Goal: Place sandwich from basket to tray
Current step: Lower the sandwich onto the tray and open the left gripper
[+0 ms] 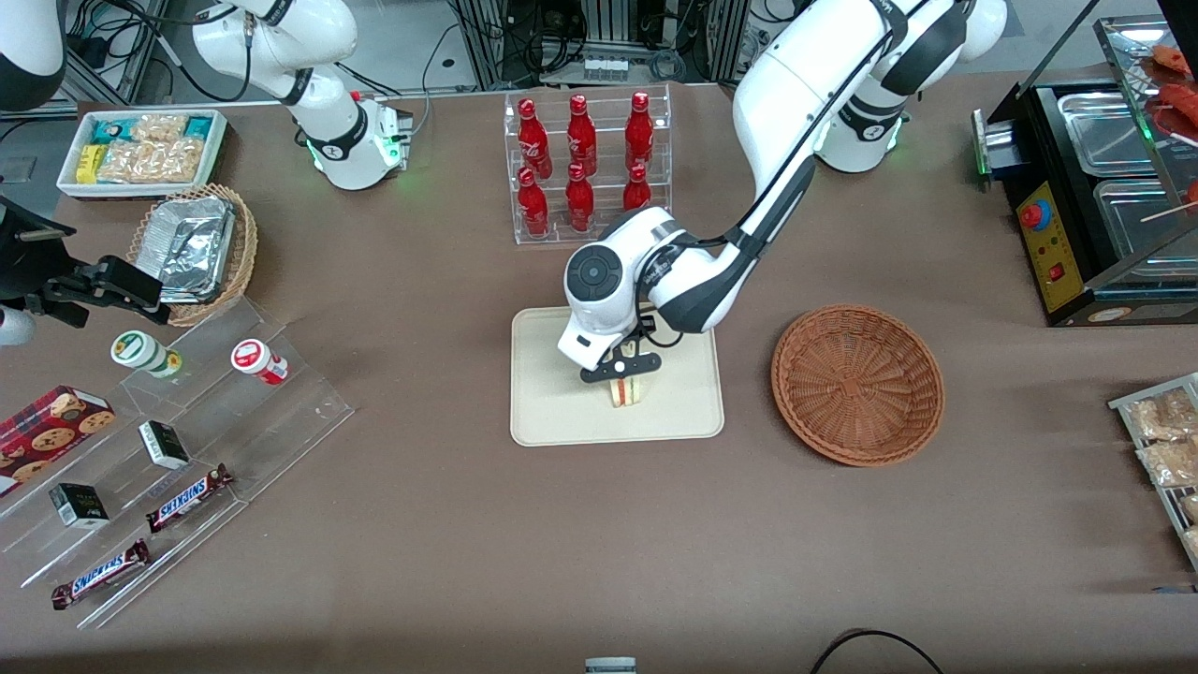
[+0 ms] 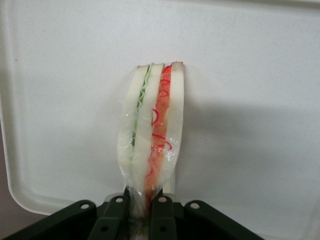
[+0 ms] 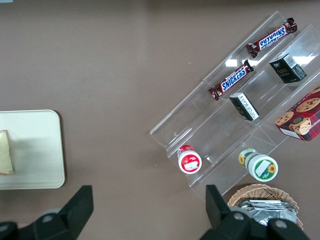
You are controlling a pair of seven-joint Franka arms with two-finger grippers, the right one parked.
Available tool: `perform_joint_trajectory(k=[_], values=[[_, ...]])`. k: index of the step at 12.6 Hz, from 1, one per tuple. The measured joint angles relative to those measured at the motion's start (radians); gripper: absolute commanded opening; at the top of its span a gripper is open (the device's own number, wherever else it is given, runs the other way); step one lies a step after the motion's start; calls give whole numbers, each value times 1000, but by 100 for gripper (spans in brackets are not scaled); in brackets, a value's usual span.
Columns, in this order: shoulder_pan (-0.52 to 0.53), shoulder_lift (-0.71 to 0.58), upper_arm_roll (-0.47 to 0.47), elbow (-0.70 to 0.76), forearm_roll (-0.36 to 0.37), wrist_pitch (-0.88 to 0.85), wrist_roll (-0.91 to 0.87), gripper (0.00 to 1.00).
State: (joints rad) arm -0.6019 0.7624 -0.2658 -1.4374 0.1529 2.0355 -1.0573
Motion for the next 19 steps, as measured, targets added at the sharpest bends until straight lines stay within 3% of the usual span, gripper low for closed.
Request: perform_joint_trajectory(k=[6, 13, 16, 19], values=[[0, -10, 1, 32, 2, 0, -26, 100], [19, -179, 56, 44, 9, -130, -20, 100], [29, -227, 120, 0, 11, -187, -2, 100], [112, -317, 142, -102, 11, -192, 133, 100]])
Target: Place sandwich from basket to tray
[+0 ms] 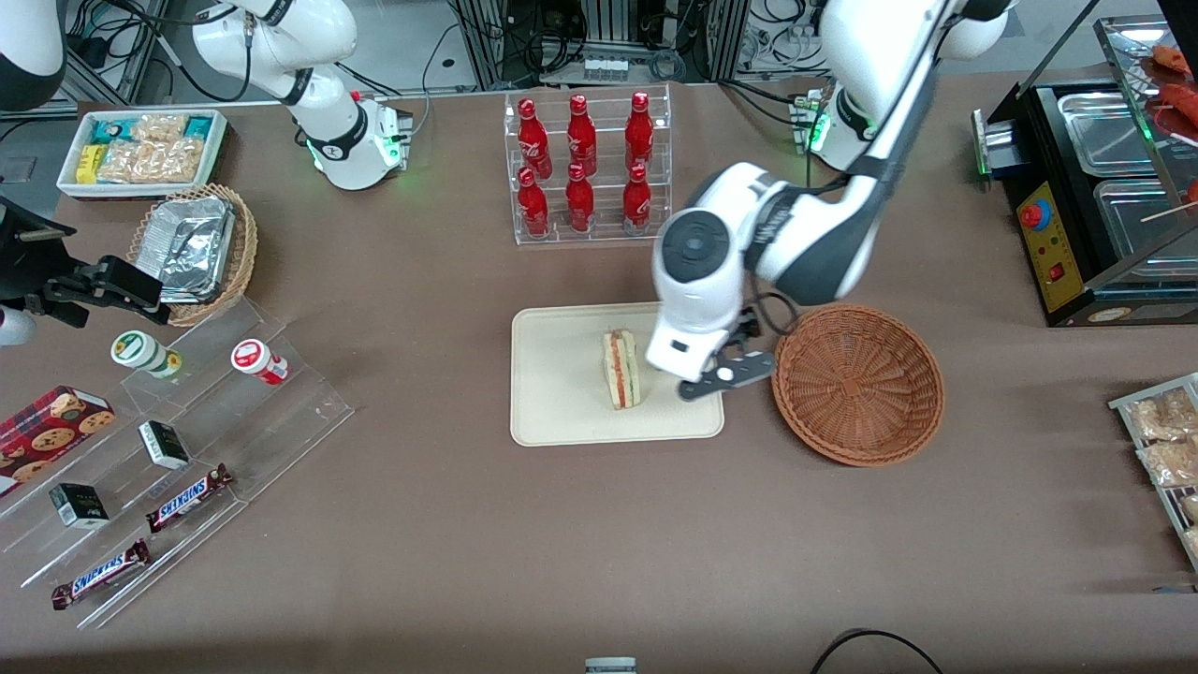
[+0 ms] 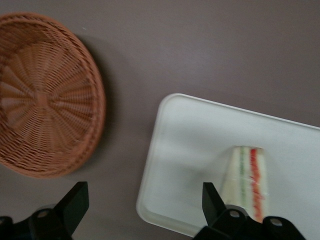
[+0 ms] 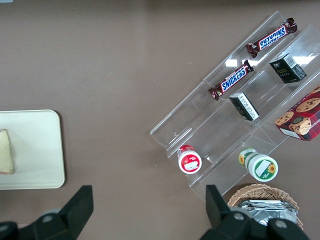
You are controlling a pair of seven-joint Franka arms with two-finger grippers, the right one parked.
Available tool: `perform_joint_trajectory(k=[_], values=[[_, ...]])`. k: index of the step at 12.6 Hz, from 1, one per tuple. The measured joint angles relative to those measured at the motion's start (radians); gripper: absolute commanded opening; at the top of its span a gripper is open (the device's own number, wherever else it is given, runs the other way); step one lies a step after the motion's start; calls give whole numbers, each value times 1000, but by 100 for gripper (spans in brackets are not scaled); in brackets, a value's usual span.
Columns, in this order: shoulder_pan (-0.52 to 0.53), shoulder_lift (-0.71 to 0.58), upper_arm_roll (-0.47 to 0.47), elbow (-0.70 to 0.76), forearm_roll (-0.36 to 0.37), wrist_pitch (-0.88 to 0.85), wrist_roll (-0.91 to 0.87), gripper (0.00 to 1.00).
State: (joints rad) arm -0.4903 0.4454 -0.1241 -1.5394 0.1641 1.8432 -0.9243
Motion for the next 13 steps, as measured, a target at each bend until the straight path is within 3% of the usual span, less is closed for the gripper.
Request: perform_joint_trajectory(k=[7, 13], values=[[215, -266, 3, -232, -8, -77, 351, 100], [400, -442, 4, -225, -125, -323, 793, 100]])
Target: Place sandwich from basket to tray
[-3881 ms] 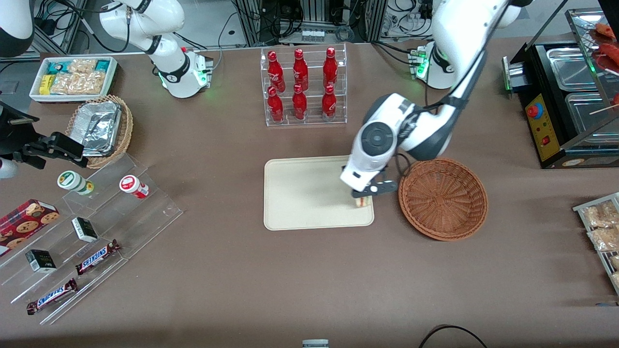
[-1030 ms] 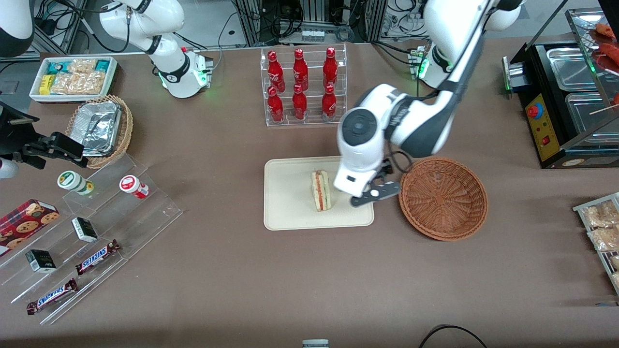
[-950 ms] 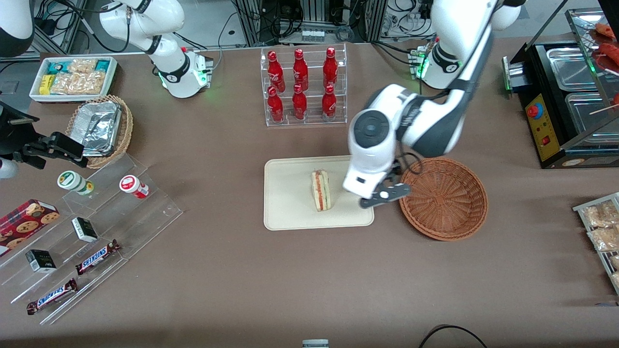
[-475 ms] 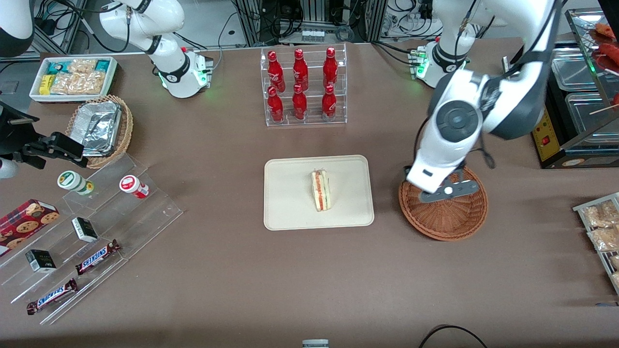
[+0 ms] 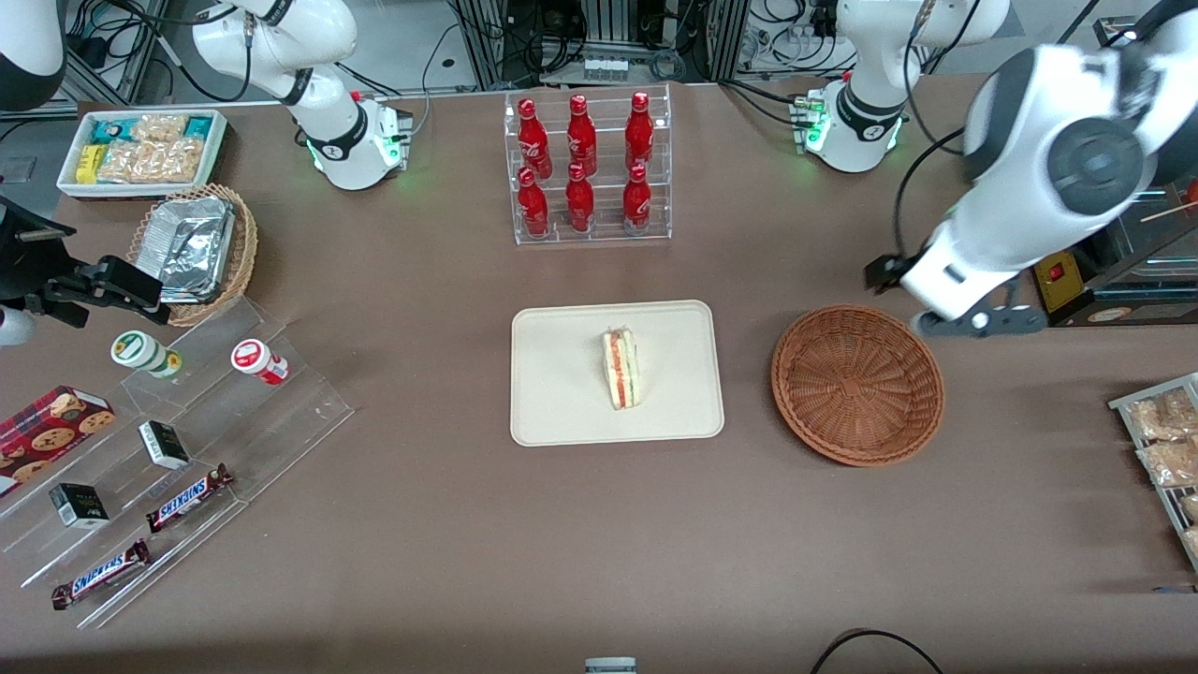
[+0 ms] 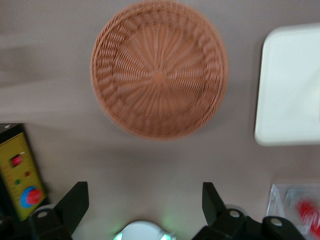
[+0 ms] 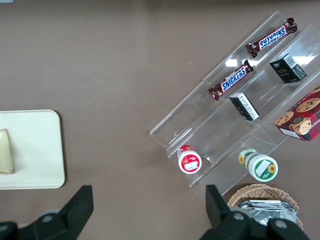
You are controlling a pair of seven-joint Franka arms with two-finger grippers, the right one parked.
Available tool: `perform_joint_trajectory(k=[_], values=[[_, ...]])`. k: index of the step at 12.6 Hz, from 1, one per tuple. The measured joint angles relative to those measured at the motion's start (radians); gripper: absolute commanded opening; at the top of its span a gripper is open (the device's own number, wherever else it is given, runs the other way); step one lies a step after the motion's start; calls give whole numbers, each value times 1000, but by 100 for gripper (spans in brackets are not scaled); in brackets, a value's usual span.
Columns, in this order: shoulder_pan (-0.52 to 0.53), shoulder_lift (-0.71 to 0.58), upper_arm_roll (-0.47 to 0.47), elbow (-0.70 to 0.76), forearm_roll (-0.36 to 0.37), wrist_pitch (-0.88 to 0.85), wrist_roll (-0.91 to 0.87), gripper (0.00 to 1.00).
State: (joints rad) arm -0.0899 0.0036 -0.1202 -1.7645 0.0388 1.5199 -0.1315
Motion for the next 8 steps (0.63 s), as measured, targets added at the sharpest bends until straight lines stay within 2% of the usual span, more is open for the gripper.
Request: perform_joint_trajectory(k=[3, 8], values=[[64, -51, 1, 75, 0, -116, 128, 100], [123, -71, 44, 148, 17, -143, 162, 100]])
